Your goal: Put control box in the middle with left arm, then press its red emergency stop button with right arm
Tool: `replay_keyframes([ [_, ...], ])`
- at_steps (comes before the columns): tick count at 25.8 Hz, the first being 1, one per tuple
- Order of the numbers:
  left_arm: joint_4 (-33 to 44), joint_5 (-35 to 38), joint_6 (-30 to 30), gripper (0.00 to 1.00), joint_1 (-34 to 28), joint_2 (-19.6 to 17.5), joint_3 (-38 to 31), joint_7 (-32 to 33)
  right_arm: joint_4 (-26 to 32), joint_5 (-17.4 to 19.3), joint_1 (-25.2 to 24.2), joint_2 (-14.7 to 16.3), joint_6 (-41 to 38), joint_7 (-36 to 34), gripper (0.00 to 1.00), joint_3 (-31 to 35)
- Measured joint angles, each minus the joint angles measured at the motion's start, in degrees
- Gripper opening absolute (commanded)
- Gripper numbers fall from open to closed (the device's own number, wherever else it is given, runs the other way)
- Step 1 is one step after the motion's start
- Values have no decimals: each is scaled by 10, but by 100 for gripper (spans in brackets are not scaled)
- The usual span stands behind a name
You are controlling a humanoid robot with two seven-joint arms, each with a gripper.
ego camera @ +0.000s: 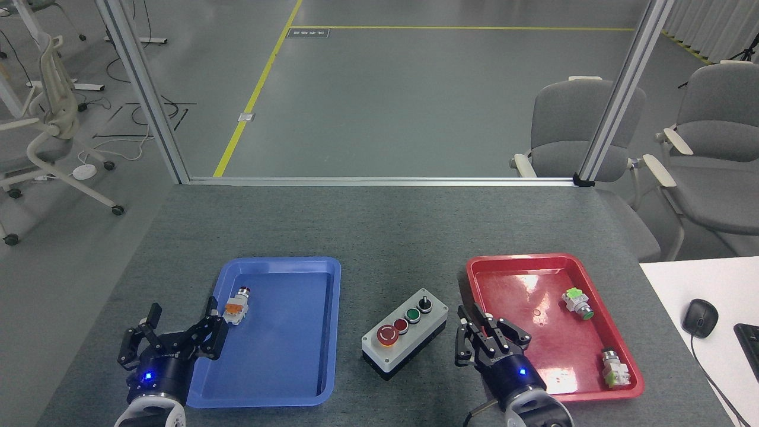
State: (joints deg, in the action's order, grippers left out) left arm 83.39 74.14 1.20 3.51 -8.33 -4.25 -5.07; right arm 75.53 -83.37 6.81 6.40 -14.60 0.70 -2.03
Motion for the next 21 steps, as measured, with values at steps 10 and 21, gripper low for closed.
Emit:
replay_keyframes([
  [10, 0, -22, -9, 99, 0, 1, -7, -12, 27, 2, -25, 30, 11, 0, 99, 87],
  [21, 1, -22, -10, 99, 4, -2, -6, -9, 58, 9, -38, 34, 7, -14, 99, 109],
])
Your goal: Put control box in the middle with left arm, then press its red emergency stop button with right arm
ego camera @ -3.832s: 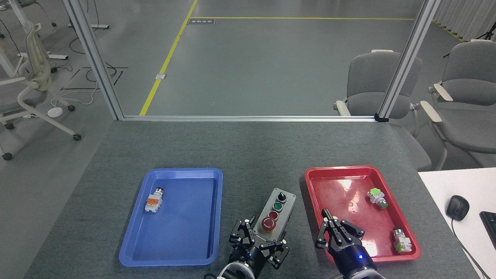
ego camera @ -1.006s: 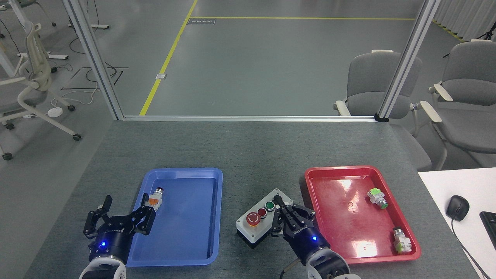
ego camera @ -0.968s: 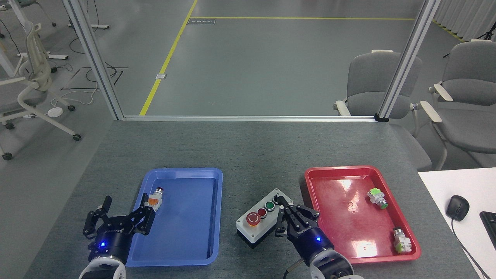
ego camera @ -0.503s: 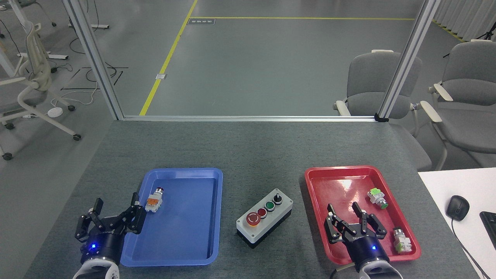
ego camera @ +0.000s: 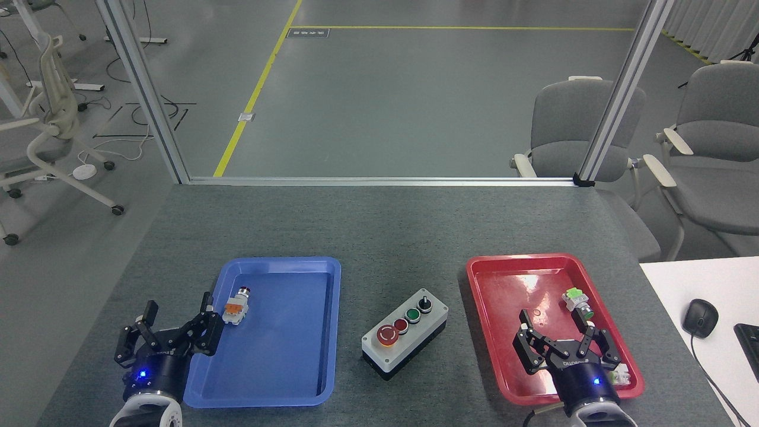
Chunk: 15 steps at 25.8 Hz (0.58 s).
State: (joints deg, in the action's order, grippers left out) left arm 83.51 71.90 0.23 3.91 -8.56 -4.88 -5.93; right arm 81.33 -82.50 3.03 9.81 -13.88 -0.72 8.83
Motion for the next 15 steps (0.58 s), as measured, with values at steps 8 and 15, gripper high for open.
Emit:
replay_keyframes([
  [8, -1, 0, 0, 99, -3, 5, 3, -1, 4, 4, -1, -5, 5, -5, 99, 2],
  [15, -29, 0, 1, 99, -5, 43, 5, -3, 7, 4, 0, -7, 12, -9, 99, 2],
])
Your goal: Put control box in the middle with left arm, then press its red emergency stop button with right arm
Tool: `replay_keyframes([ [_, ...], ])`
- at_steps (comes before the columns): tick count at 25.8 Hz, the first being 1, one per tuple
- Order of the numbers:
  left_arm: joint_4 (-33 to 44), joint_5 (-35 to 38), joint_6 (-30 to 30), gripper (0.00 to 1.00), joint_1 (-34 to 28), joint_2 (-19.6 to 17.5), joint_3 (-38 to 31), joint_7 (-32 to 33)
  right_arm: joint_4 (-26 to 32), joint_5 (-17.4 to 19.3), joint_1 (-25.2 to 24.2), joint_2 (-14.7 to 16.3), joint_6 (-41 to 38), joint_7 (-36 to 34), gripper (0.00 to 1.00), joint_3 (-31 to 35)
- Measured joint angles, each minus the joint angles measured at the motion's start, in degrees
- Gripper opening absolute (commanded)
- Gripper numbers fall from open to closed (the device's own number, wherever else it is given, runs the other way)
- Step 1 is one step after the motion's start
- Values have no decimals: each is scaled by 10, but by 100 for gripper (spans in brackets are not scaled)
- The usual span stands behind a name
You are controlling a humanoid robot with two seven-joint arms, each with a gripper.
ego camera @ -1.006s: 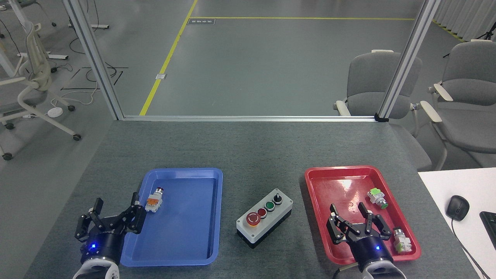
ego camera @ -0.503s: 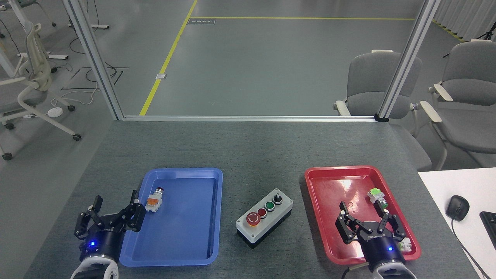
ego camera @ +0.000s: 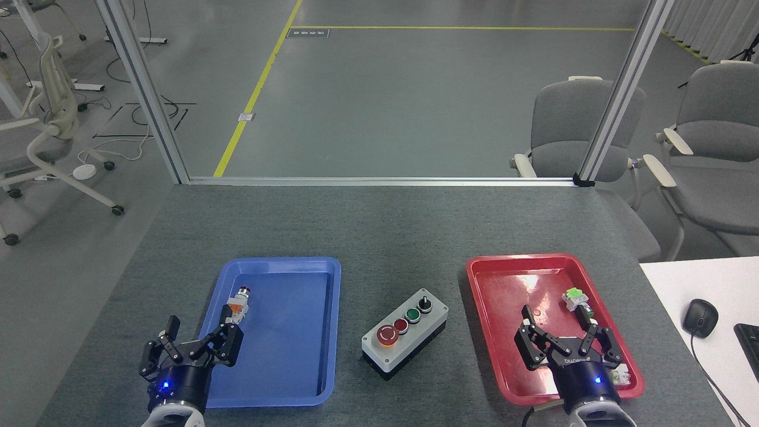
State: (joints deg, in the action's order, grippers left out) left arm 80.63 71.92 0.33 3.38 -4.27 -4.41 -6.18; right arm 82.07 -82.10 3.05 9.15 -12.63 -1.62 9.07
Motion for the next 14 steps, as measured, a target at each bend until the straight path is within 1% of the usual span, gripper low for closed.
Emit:
replay_keyframes([
  [7, -7, 0, 0, 99, 1, 5, 0, 4, 1, -1, 2, 1, 3, 0, 99, 0],
  [14, -9, -1, 0, 99, 1, 7, -1, 2, -4, 1, 7, 6, 23, -3, 99, -3],
])
